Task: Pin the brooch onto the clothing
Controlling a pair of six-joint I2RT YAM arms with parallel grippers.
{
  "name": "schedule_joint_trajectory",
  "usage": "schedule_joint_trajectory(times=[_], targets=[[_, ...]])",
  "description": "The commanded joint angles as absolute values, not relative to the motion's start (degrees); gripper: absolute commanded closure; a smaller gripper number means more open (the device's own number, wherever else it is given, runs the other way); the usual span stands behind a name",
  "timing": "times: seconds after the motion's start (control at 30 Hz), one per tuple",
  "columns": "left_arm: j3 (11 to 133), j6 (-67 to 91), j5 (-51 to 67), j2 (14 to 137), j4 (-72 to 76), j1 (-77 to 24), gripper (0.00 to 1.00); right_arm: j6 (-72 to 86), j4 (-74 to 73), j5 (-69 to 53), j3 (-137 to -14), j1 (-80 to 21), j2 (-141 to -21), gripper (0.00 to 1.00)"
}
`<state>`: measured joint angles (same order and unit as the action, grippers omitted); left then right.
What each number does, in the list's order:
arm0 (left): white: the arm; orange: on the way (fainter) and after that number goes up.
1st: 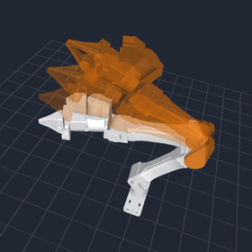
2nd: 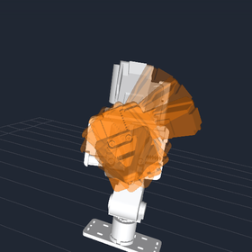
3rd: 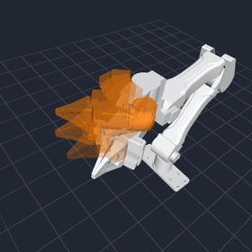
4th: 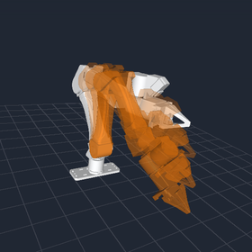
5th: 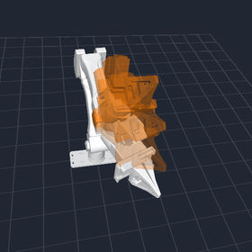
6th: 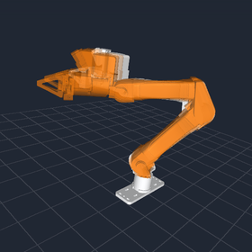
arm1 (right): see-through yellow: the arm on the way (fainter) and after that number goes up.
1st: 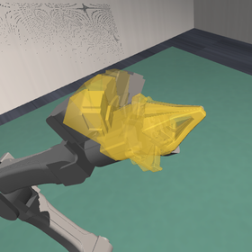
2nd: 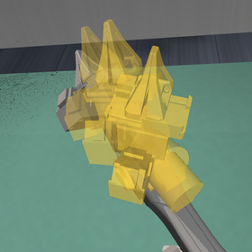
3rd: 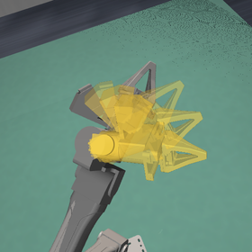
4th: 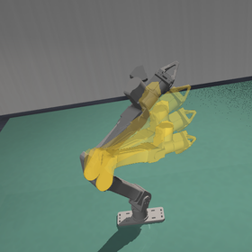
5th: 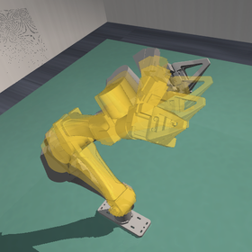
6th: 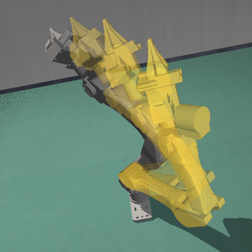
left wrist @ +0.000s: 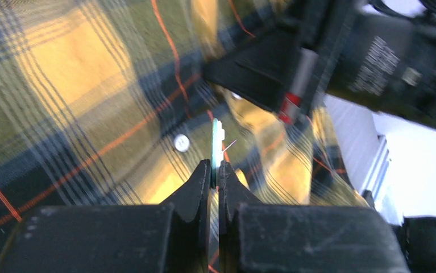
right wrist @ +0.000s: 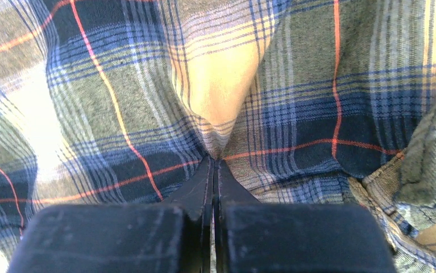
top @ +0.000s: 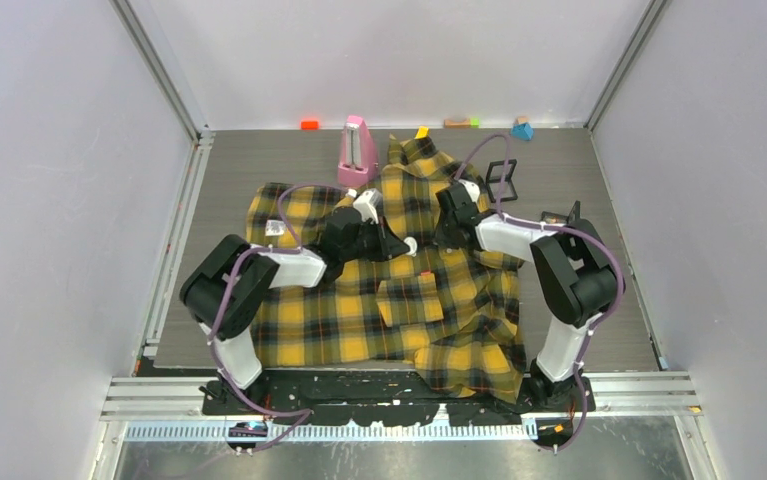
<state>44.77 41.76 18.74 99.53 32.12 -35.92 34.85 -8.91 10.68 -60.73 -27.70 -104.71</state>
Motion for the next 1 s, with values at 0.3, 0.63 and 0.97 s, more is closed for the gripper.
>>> schedule_joint_trajectory(times=[0.3, 0.63, 0.97], targets=[[55.6, 37.95, 11.58, 109.57, 33.65, -37.54, 1.0, 35.14, -1.22, 6.69, -50.31, -27.95, -91.63, 0.99], [60.33, 33.12, 10.12, 111.26, 25.56, -40.7, 1.0, 34.82, 3.37, 5.24, -46.9, -27.95, -86.65, 0.99], [63.76, 32.62, 10.48, 113.42, 21.22, -41.04, 1.0, 33.74, 4.12, 3.3, -45.94, -28.27, -85.51, 0.99]])
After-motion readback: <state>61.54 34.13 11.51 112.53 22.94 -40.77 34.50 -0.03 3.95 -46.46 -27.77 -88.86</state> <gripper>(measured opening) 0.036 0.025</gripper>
